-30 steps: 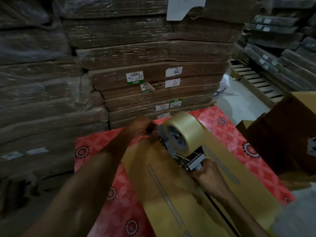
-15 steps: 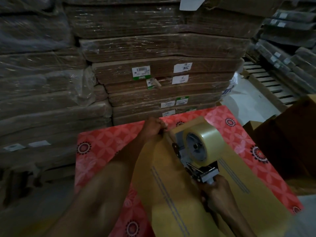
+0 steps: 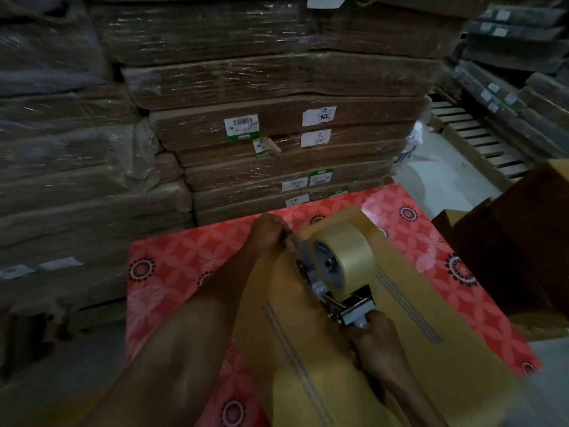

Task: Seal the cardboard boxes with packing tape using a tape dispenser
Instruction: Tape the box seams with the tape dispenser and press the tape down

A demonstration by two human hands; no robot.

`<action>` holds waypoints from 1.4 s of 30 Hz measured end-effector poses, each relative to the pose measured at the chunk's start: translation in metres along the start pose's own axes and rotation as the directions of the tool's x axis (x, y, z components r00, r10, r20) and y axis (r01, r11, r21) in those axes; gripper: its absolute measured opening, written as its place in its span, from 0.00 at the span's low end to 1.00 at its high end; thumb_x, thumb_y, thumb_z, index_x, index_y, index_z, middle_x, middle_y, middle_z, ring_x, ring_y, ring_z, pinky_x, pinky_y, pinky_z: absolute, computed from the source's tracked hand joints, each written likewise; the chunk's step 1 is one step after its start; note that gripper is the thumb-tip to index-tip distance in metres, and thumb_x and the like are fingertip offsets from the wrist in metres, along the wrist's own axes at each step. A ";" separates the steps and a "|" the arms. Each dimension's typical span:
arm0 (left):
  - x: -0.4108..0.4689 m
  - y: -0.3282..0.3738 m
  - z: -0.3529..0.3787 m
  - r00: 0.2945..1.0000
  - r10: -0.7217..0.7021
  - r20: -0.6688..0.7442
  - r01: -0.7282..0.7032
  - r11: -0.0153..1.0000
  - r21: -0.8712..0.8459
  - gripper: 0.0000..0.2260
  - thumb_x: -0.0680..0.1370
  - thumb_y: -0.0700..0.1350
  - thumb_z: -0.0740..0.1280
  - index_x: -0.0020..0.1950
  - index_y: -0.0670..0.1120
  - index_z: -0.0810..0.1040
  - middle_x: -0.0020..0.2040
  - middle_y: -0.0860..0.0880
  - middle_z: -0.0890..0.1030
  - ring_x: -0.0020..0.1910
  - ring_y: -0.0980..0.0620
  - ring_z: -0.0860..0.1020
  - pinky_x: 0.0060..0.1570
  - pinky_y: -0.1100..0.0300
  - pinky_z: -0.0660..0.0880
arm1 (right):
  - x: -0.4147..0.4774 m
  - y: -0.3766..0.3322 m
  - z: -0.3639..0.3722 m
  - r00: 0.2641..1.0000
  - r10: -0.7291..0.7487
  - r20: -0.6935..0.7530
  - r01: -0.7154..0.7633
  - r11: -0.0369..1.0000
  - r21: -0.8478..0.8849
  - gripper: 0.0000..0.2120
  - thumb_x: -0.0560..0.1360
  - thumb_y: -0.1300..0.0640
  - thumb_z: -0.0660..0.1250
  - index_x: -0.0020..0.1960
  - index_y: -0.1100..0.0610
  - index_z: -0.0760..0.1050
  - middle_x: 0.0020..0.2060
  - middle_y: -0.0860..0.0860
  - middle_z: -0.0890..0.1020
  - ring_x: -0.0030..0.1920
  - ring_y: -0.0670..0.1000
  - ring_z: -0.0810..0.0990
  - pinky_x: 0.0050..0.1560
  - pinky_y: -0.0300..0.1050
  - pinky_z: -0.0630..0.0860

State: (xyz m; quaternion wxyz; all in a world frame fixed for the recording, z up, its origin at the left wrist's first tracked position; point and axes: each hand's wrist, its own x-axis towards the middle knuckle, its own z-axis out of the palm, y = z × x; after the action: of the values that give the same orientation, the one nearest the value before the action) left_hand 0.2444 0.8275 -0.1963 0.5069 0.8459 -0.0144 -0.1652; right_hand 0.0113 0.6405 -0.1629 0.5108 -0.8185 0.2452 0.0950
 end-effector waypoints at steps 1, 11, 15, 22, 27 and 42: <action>-0.002 0.004 -0.001 0.999 -0.034 0.004 0.034 0.999 0.012 0.08 0.77 0.35 0.66 0.48 0.33 0.84 0.47 0.36 0.85 0.36 0.55 0.82 0.39 0.64 0.75 | 0.000 0.000 0.000 1.000 0.001 0.003 -0.001 1.000 0.002 0.18 0.72 0.70 0.65 0.26 0.59 0.67 0.19 0.51 0.72 0.20 0.49 0.68 0.23 0.42 0.62; -0.011 0.005 -0.003 0.974 -0.192 -0.121 0.212 0.959 0.188 0.11 0.77 0.44 0.69 0.56 0.39 0.83 0.54 0.40 0.84 0.54 0.41 0.82 0.52 0.52 0.78 | 0.002 0.001 0.001 0.999 0.049 0.009 -0.049 0.998 0.028 0.14 0.70 0.69 0.66 0.27 0.62 0.69 0.19 0.53 0.75 0.20 0.51 0.71 0.25 0.43 0.64; -0.022 0.019 0.007 0.978 0.041 -0.204 0.033 0.938 0.344 0.08 0.80 0.43 0.64 0.48 0.45 0.83 0.46 0.42 0.84 0.44 0.42 0.82 0.42 0.51 0.78 | 0.002 0.003 0.003 0.999 0.038 0.008 -0.038 0.999 0.031 0.14 0.72 0.68 0.66 0.29 0.61 0.69 0.21 0.53 0.74 0.20 0.50 0.70 0.24 0.43 0.65; -0.033 0.000 0.022 0.993 0.056 0.104 -0.098 0.878 0.469 0.19 0.72 0.54 0.60 0.52 0.46 0.82 0.45 0.45 0.84 0.45 0.43 0.83 0.44 0.49 0.79 | 0.000 -0.001 0.004 0.999 0.033 0.000 -0.033 0.999 0.015 0.13 0.72 0.66 0.67 0.30 0.62 0.71 0.21 0.53 0.75 0.21 0.51 0.71 0.24 0.44 0.65; -0.038 0.011 0.023 0.998 0.040 0.043 -0.055 0.896 0.441 0.16 0.84 0.47 0.61 0.67 0.42 0.78 0.64 0.41 0.80 0.64 0.42 0.77 0.59 0.59 0.71 | -0.004 -0.005 0.003 1.000 0.028 -0.008 -0.028 1.000 0.005 0.13 0.72 0.65 0.67 0.29 0.59 0.72 0.22 0.52 0.76 0.22 0.51 0.71 0.26 0.44 0.65; -0.045 0.027 0.032 0.994 0.090 0.066 -0.111 0.728 0.677 0.22 0.85 0.54 0.53 0.76 0.45 0.63 0.57 0.40 0.80 0.54 0.39 0.79 0.50 0.49 0.75 | -0.031 0.008 -0.023 1.000 -0.015 0.022 0.021 0.949 -0.315 0.17 0.73 0.56 0.67 0.26 0.50 0.70 0.24 0.47 0.72 0.32 0.57 0.73 0.28 0.39 0.63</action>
State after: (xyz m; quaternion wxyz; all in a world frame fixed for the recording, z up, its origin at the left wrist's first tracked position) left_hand 0.1965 0.7954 -0.1756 0.1712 0.9679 -0.1266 -0.1332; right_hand -0.0221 0.6270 -0.1464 0.3766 -0.8908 0.2146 0.1361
